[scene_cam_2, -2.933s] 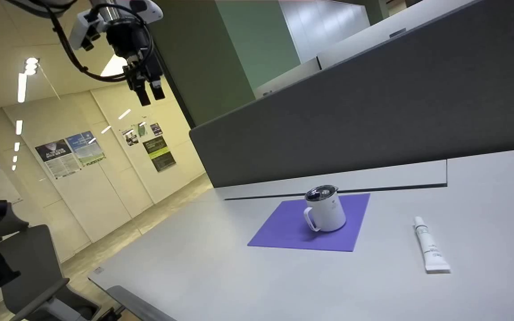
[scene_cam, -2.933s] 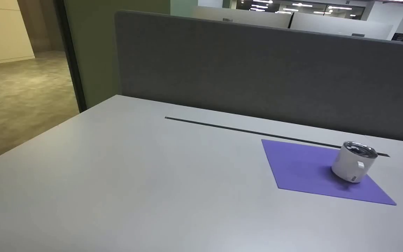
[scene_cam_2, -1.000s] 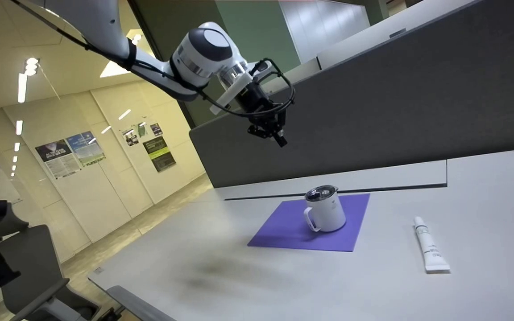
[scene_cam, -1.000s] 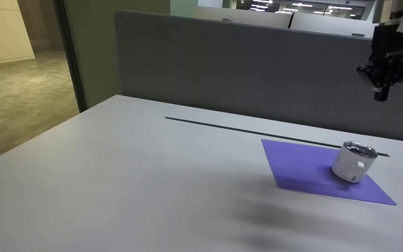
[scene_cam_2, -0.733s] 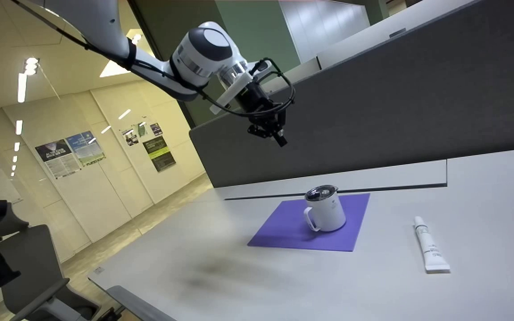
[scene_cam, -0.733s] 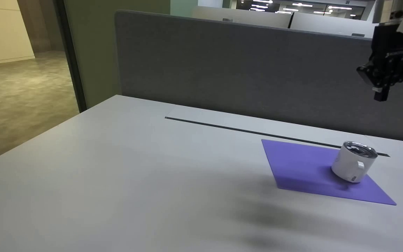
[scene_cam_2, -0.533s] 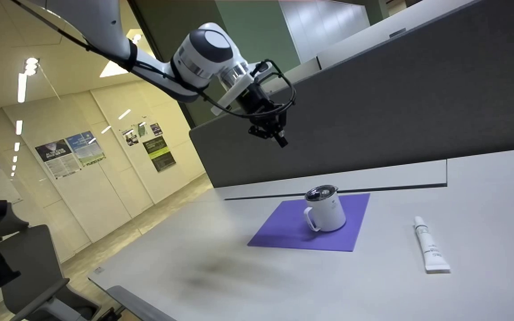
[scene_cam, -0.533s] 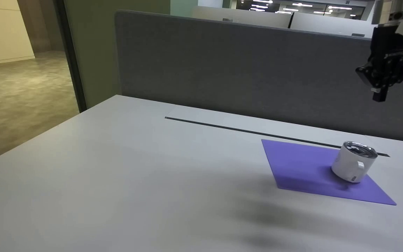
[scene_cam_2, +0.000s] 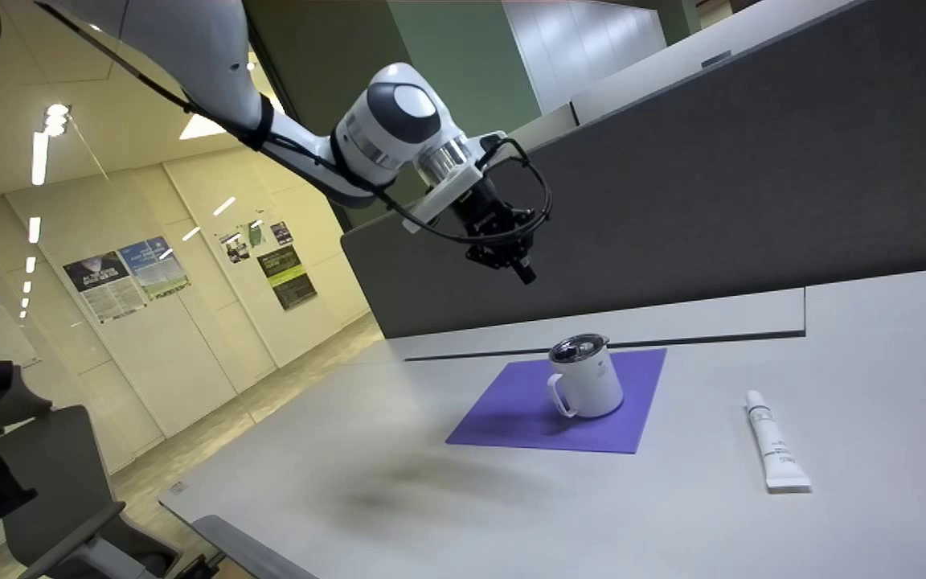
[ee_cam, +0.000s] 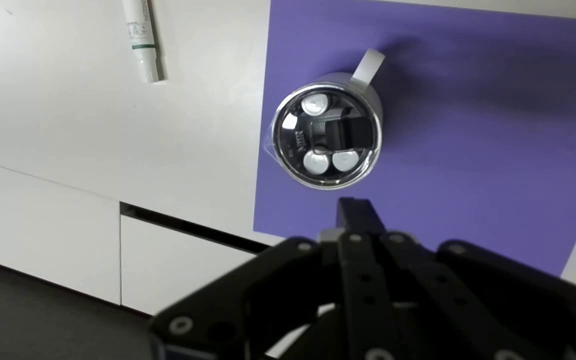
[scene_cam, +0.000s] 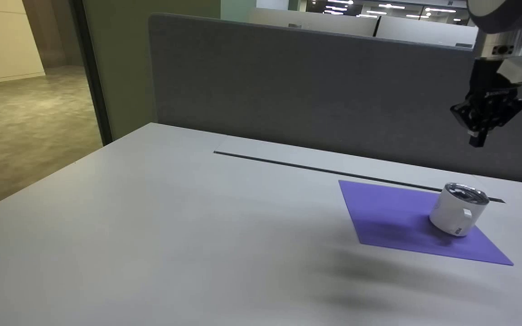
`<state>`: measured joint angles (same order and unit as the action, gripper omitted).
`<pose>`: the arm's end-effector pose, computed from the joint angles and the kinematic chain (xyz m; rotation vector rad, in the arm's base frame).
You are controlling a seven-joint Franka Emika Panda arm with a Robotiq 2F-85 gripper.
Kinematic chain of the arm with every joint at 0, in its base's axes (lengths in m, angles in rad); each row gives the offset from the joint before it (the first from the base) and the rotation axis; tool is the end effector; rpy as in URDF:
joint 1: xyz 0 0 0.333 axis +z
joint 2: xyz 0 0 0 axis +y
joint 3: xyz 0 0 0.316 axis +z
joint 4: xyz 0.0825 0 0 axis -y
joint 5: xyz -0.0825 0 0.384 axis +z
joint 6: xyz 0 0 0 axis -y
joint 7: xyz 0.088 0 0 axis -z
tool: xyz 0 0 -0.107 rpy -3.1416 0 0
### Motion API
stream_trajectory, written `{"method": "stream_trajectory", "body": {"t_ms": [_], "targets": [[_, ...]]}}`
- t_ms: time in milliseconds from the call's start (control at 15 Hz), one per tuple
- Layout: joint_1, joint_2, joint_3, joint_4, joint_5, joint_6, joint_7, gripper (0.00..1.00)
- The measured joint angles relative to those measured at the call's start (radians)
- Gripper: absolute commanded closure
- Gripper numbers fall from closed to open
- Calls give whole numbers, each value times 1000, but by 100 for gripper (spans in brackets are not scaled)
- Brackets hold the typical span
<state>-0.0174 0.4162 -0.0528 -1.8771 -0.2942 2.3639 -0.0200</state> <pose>0.6399 -0.0465 0.2969 2.8939 0.2296 0.0850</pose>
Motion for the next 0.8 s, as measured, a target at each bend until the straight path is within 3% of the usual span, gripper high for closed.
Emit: {"method": "stream_trajectory", "body": {"t_ms": [800], "targets": [[-38,134,-19,-1,57,81,-13,100]]}}
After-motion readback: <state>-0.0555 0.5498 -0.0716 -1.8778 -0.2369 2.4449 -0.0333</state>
